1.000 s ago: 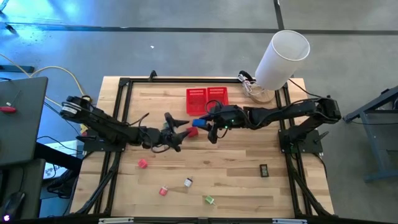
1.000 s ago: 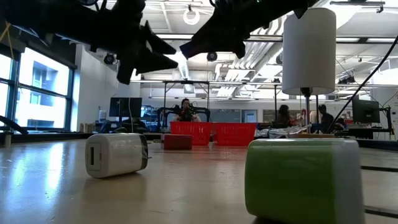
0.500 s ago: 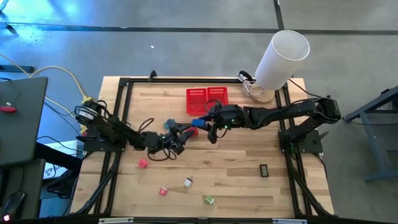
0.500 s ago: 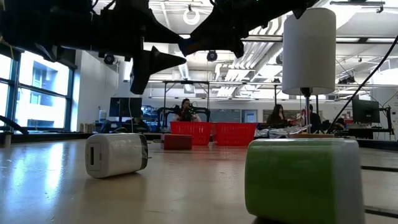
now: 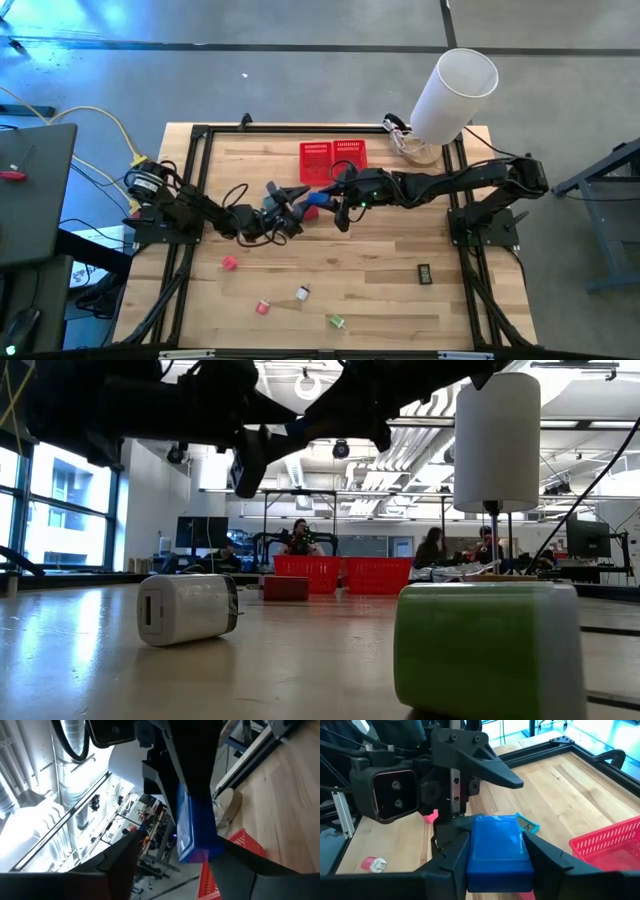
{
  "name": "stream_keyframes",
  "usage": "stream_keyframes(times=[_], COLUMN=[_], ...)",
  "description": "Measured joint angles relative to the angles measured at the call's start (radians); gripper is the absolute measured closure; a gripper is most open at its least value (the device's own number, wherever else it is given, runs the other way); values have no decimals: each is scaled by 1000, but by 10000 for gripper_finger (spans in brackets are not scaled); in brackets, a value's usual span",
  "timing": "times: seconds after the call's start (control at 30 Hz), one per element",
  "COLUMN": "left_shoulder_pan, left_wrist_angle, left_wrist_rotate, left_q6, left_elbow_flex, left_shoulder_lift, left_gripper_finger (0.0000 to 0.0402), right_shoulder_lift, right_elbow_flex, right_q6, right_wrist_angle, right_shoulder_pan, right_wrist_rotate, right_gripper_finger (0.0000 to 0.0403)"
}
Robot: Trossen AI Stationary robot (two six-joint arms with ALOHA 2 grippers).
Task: Pick & Place Office items
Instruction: Put the blue digital clock into the left red bin
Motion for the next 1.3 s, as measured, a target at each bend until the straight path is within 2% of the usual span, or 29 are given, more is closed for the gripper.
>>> stream_keyframes(times=[0.63,0.77,1.03,1.17,1.3], left_shoulder_pan=[-48,-49,-49,-49,-49], left_wrist_angle=[-7,-7,-16,-17,-18], left_wrist_rotate=[-11,-21,-37,-59,-88], left_q6=[-38,-90,-204,-241,-284], left_elbow_flex=[7,8,9,9,9], left_shoulder_lift=[0,0,0,0,0], left_gripper_finger=[348,348,345,345,345], right_shoulder_lift=[-1,-1,-1,-3,-23], right_elbow_flex=[1,1,0,0,0], right_q6=[5,10,4,-68,-109], right_wrist_angle=[-2,-2,-7,-6,-12], right_shoulder_pan=[0,1,1,1,5], right_wrist_rotate=[-7,-6,2,1,59], right_gripper_finger=[252,235,161,133,121])
